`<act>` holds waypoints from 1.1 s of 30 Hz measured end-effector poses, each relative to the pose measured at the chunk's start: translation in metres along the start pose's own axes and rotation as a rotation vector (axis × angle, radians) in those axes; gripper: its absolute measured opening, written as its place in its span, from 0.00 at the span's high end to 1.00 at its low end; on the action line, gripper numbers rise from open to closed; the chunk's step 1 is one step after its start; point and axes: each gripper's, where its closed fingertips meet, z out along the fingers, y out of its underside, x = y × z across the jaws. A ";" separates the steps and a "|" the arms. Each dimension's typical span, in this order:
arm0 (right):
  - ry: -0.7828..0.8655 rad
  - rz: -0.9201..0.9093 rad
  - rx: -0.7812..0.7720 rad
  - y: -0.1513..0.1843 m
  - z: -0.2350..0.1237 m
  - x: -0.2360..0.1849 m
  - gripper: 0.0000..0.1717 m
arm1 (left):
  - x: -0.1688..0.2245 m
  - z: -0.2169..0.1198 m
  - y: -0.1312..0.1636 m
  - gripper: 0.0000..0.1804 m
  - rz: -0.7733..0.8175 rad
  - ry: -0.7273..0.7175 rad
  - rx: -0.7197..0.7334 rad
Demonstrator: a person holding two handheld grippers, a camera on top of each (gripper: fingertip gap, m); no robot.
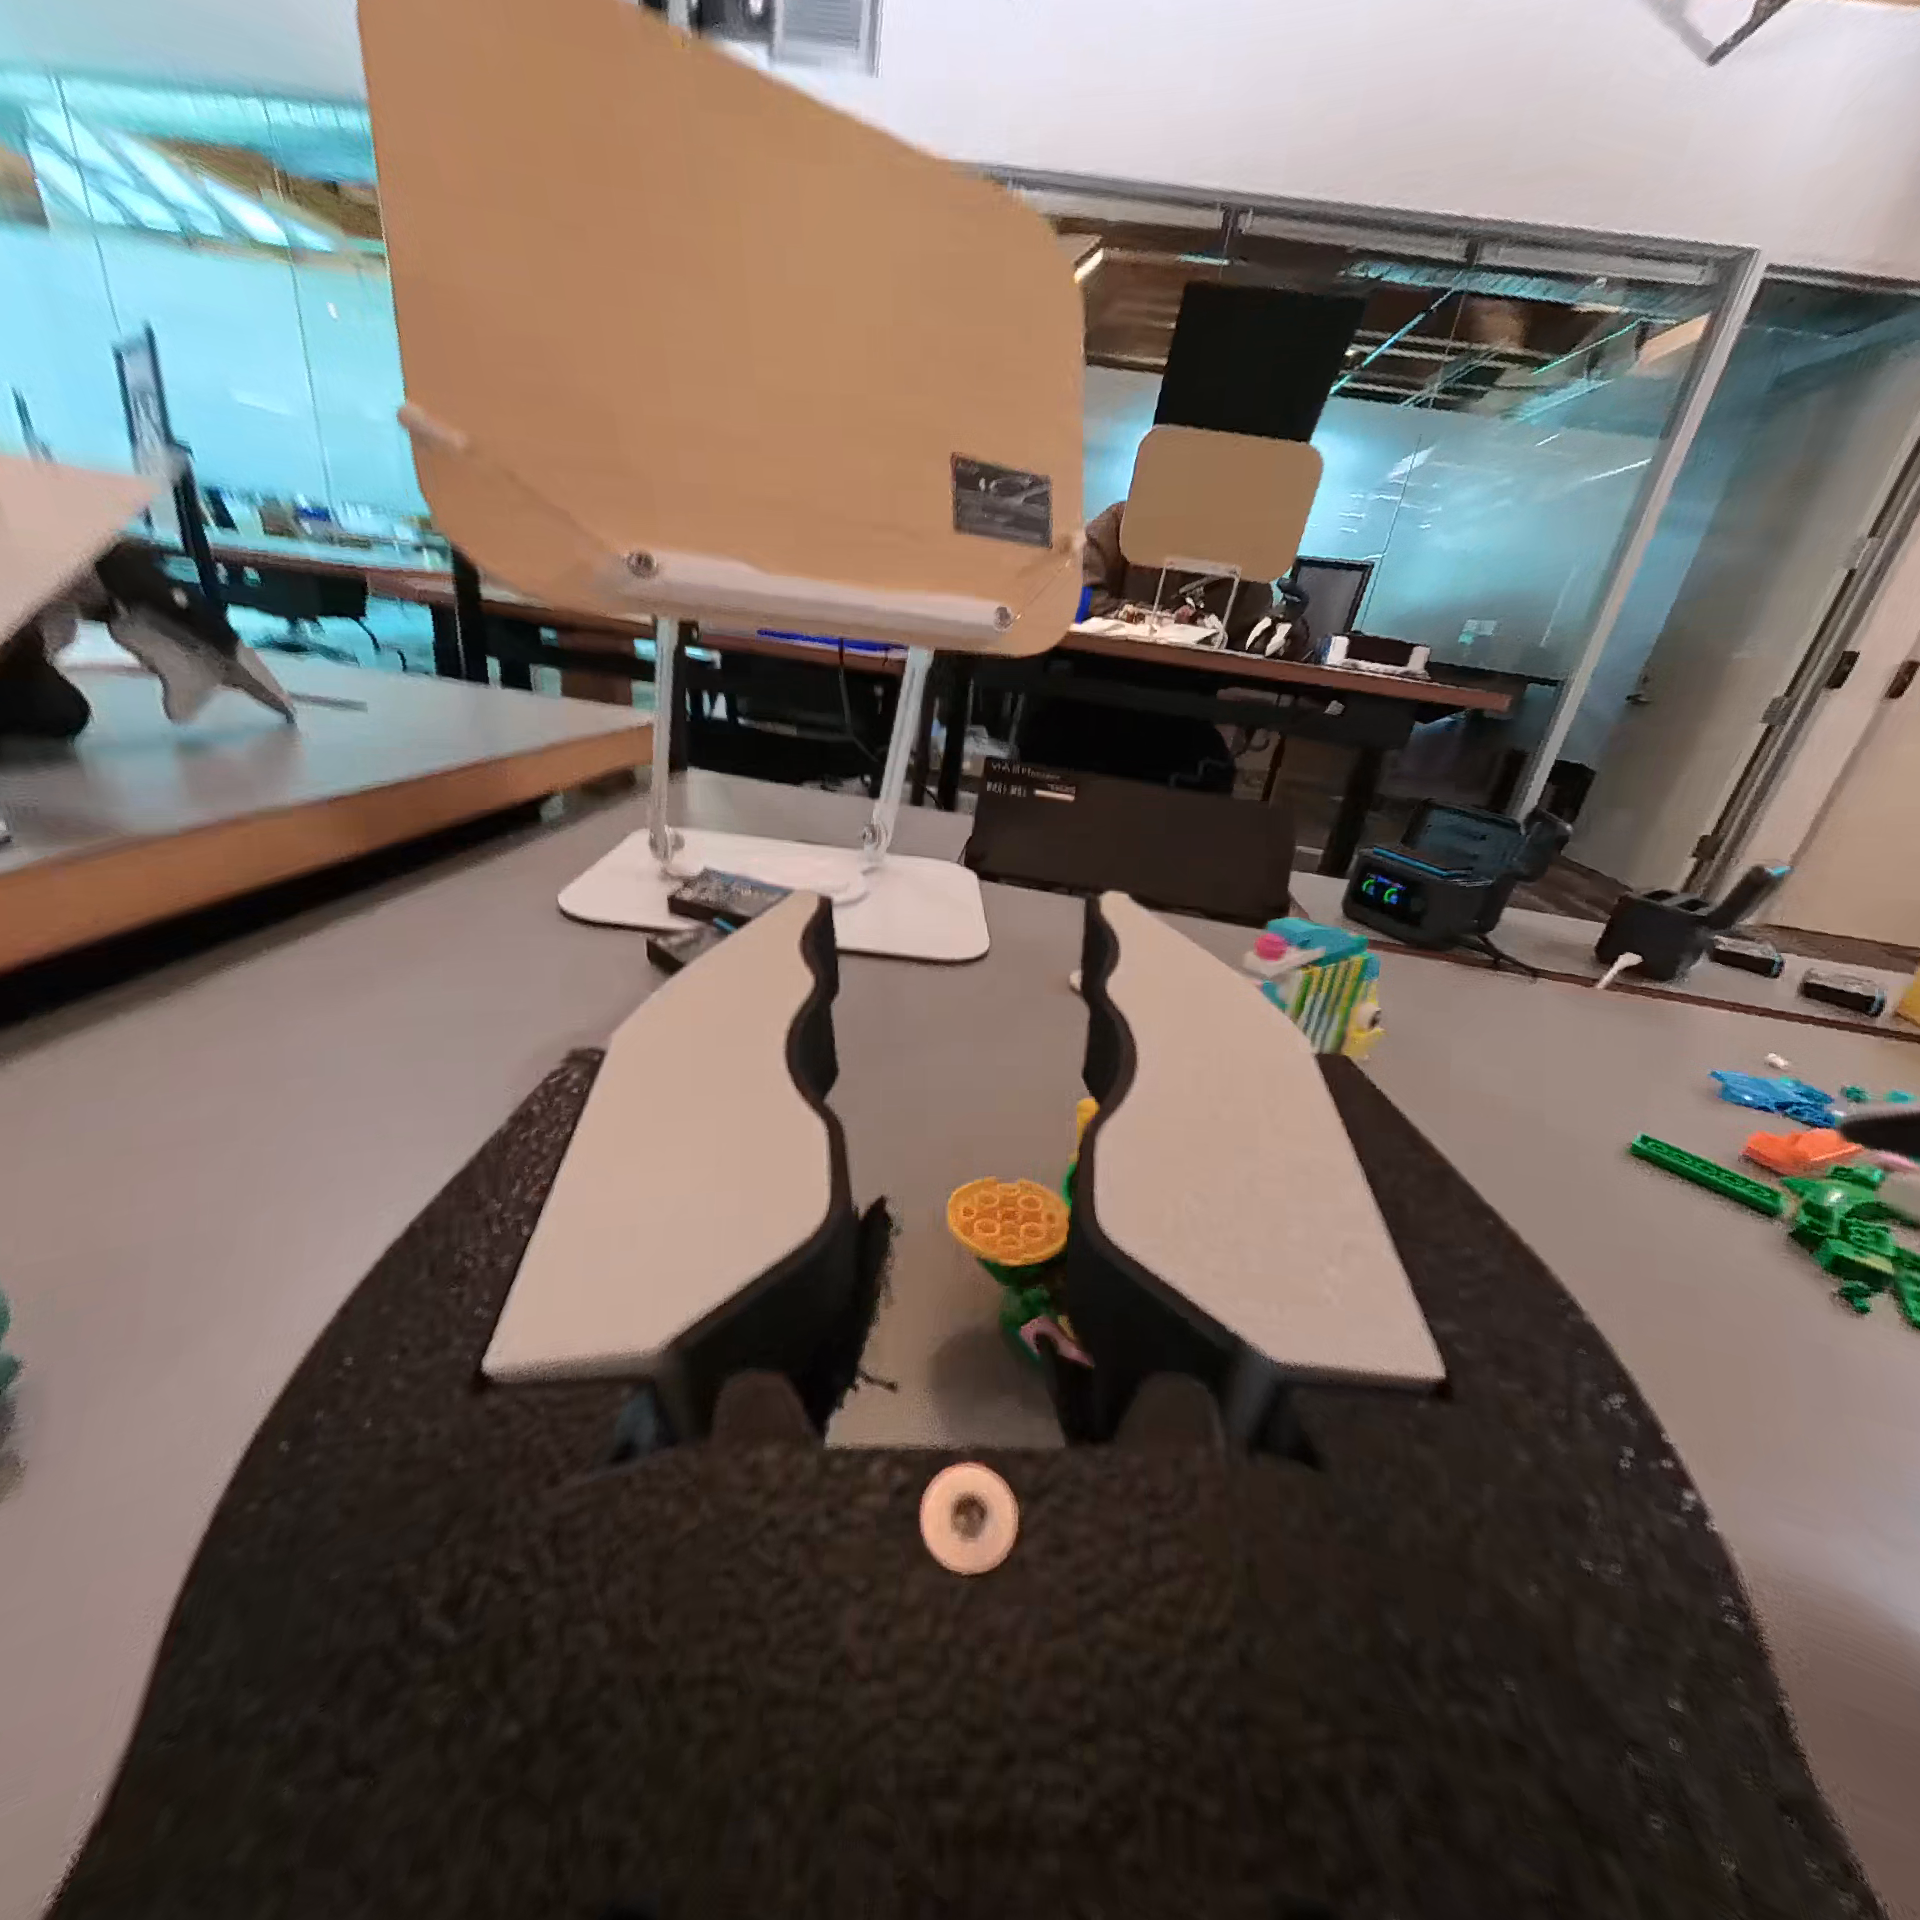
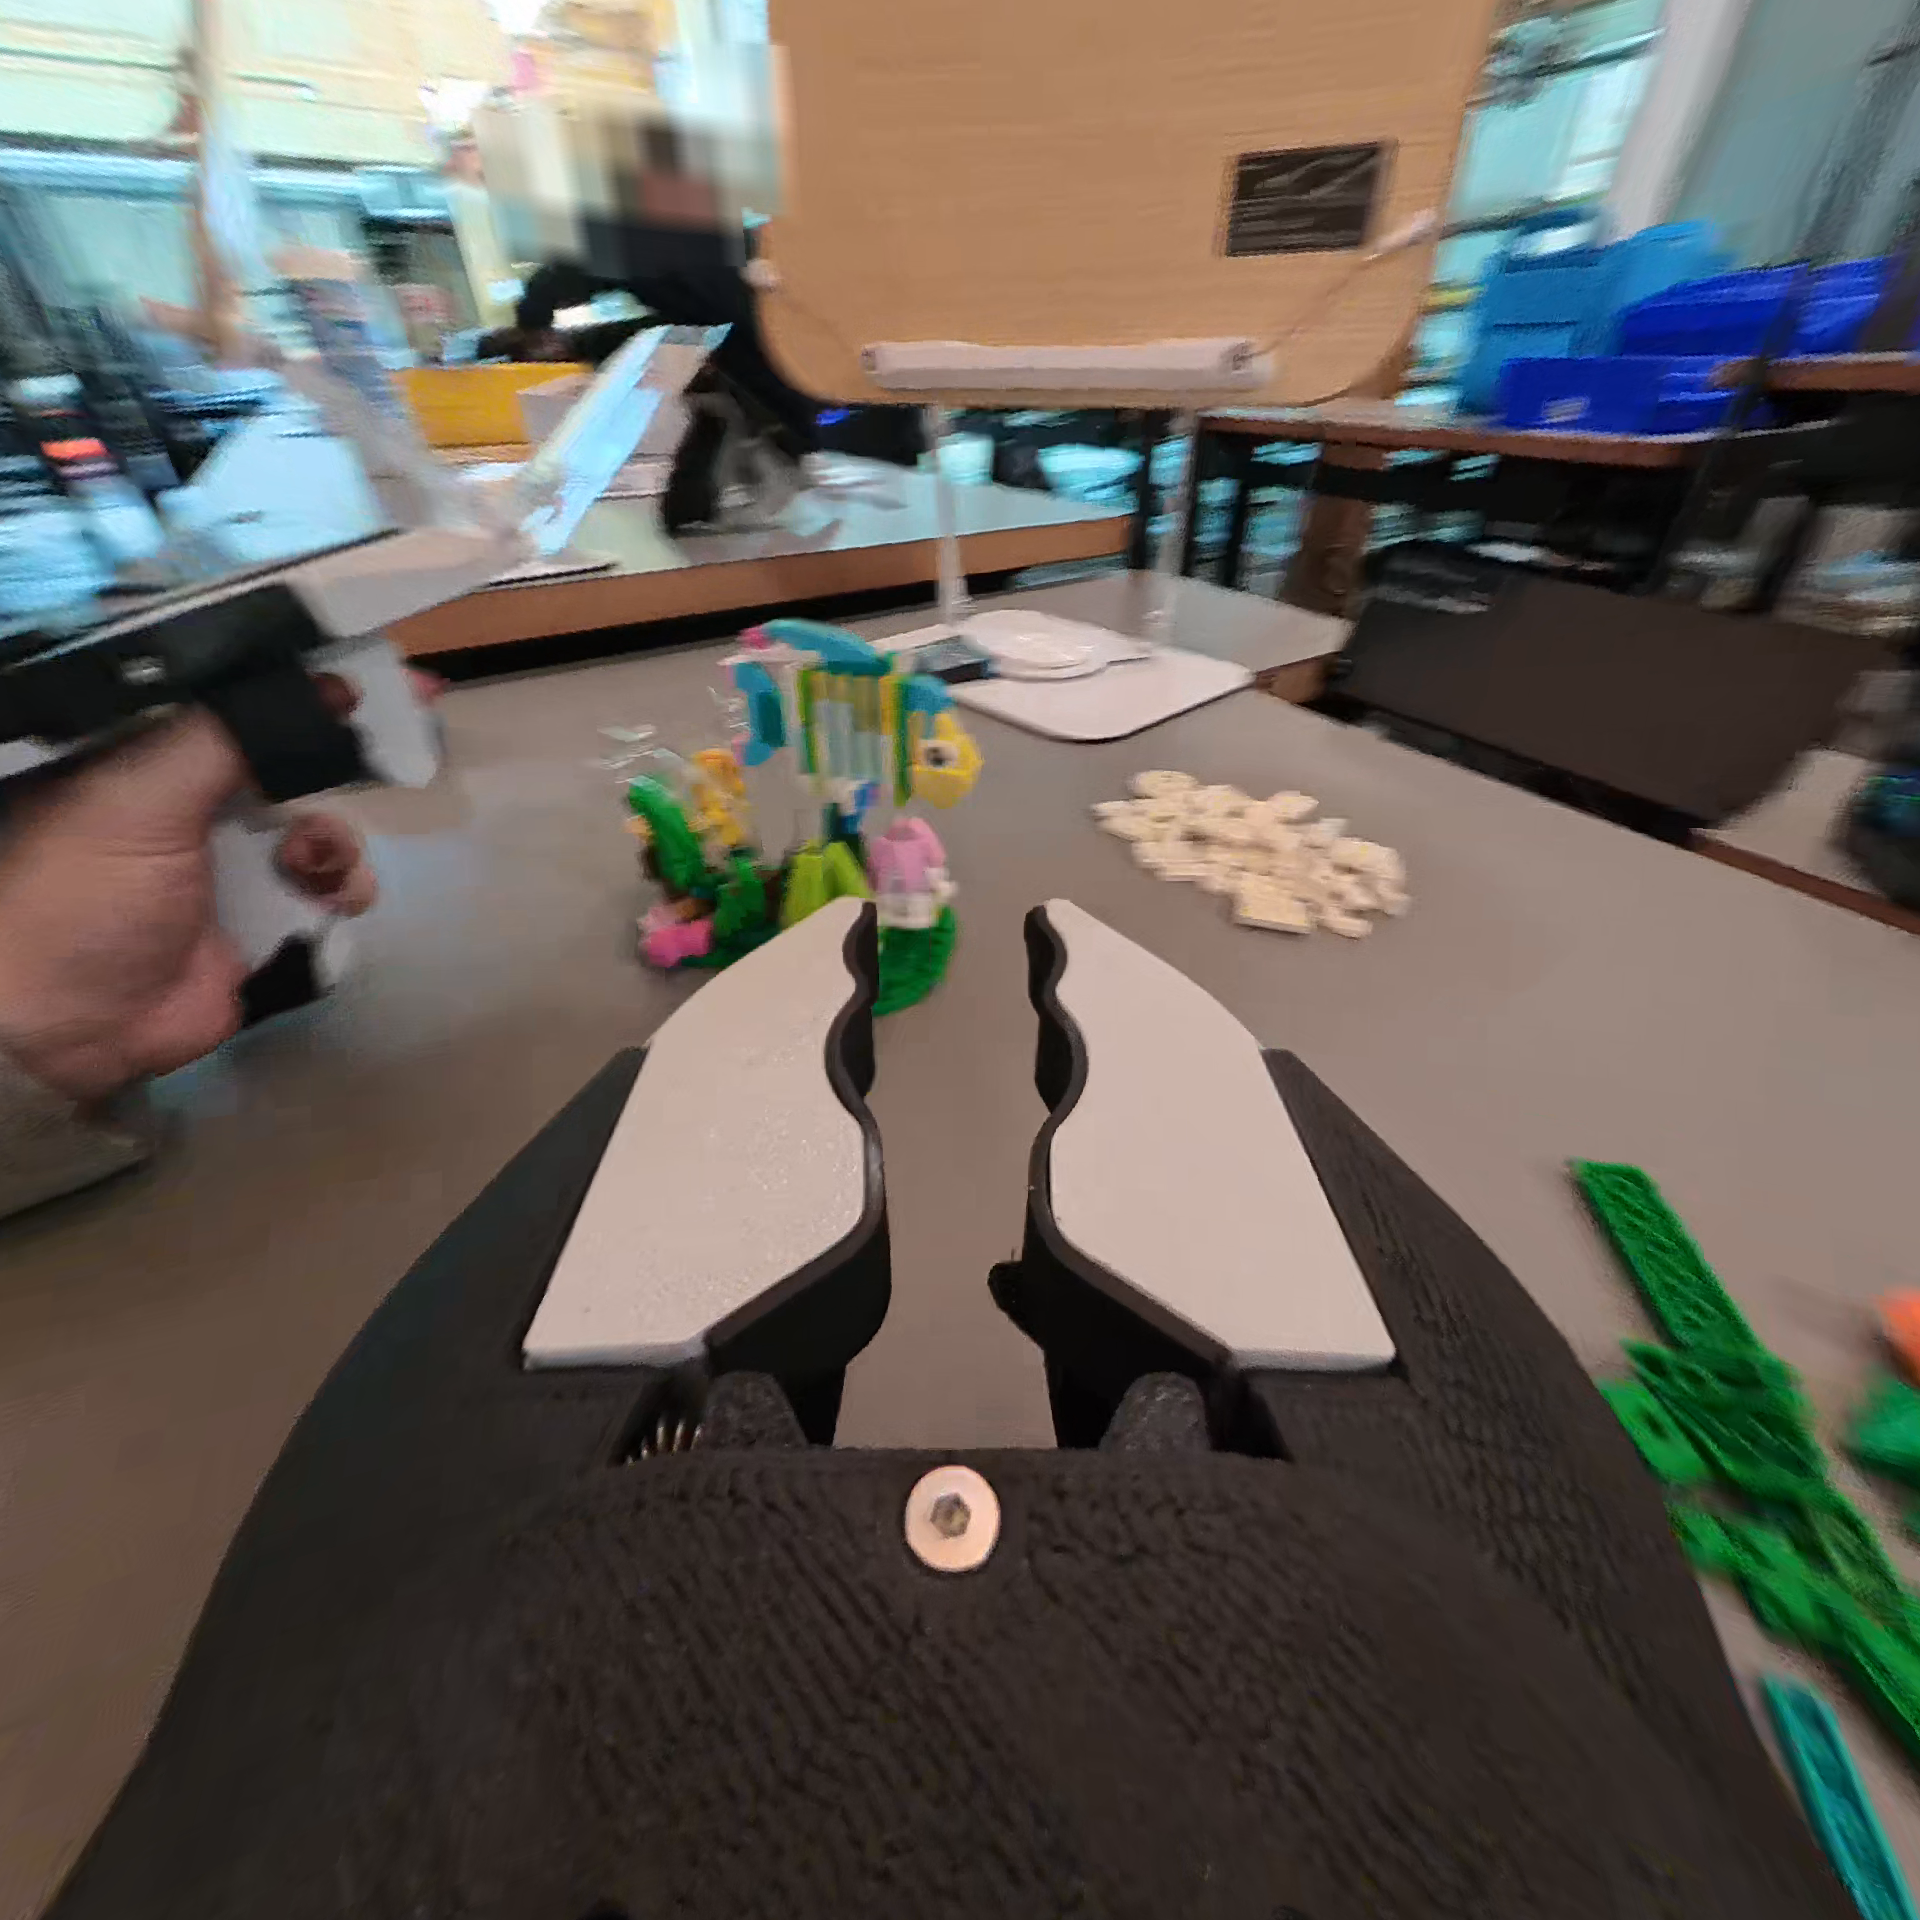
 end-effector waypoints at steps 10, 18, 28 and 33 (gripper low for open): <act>-0.409 -0.068 -0.020 -0.005 0.060 -0.010 0.77 | -0.004 0.009 0.012 0.77 -0.058 0.039 -0.045; -0.626 -0.090 -0.080 -0.005 0.101 -0.016 0.75 | -0.005 0.012 0.014 0.77 -0.093 0.087 -0.062; -0.711 -0.126 -0.148 0.003 0.120 -0.023 0.81 | 0.010 0.012 0.015 0.75 -0.112 0.226 -0.082; -0.785 -0.112 -0.186 0.003 0.115 -0.029 0.90 | 0.034 0.006 0.031 0.67 0.041 0.444 -0.203</act>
